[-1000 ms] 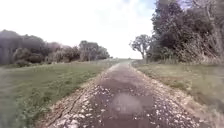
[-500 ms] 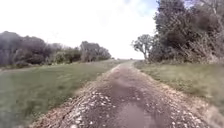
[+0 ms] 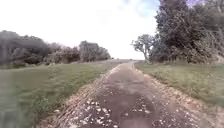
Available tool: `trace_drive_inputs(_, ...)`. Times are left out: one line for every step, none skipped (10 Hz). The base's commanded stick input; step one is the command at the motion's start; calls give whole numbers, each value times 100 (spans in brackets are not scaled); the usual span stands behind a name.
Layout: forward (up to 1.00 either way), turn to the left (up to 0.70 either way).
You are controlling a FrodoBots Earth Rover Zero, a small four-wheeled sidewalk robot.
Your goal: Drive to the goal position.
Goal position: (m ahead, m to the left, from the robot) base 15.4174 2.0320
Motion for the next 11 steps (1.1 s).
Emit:
trace_drive_inputs(85, -2)
trace_drive_inputs(85, -2)
trace_drive_inputs(85, -2)
trace_drive_inputs(85, -2)
trace_drive_inputs(85, -2)
trace_drive_inputs(85, -2)
trace_drive_inputs(85, -2)
trace_drive_inputs(85, -2)
trace_drive_inputs(85, -2)
trace_drive_inputs(85, -4)
trace_drive_inputs(85, -20)
